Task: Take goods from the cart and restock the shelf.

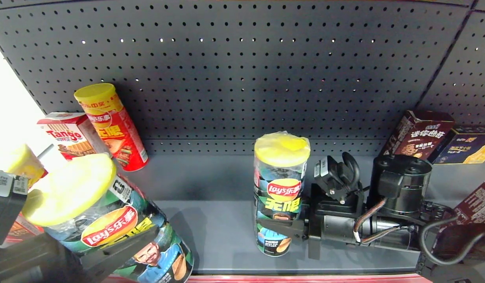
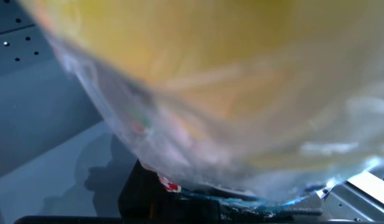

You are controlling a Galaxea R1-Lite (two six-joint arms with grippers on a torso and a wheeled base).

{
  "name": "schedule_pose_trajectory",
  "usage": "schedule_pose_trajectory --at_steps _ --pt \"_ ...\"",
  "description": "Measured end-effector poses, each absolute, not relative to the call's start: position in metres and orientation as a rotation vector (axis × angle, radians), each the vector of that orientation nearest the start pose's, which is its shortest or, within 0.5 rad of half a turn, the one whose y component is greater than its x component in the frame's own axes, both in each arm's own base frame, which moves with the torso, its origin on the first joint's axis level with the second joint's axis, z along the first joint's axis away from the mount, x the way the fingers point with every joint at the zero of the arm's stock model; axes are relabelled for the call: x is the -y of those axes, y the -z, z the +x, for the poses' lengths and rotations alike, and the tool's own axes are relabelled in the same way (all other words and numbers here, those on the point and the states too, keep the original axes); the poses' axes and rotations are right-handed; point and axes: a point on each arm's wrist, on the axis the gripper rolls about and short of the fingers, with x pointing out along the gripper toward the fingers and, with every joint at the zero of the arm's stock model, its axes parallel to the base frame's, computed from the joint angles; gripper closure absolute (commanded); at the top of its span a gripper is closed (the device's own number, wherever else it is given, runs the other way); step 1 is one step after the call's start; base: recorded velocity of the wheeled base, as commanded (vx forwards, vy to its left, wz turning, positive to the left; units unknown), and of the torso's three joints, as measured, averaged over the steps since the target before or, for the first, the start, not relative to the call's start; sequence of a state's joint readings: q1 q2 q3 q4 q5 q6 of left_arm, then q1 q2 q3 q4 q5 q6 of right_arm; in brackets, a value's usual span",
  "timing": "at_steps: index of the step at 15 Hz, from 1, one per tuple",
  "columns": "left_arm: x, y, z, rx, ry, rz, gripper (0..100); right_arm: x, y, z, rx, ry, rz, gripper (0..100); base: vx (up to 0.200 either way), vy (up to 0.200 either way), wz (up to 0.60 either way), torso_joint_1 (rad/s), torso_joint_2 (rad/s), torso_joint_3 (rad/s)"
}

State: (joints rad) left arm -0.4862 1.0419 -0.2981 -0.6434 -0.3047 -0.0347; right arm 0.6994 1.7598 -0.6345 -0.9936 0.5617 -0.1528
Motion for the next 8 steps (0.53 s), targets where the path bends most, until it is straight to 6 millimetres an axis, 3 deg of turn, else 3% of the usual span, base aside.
schedule_pose_trajectory --at_steps 1,2,8 --pt "0.0662 -0.1855 0.1109 -0.118 0.788 -0.023 100 -0.2016 -0.1559 0.2211 -0.04 -1.267 -0.141 100 0.0 0.0 0.0 0.0 0.0 0.0" --pt "0.0661 -0.1849 0.1107 -0.119 0.787 -0.023 100 -0.202 -0.1549 0.2217 -0.04 -1.266 -0.142 0 0.0 0.0 0.0 0.0 0.0 0.0" --pt "0.0654 -0.1841 0.1093 -0.119 0.787 -0.023 100 -0.1998 -0.1528 0.2209 -0.051 -1.227 -0.148 0 0.0 0.0 0.0 0.0 0.0 0.0"
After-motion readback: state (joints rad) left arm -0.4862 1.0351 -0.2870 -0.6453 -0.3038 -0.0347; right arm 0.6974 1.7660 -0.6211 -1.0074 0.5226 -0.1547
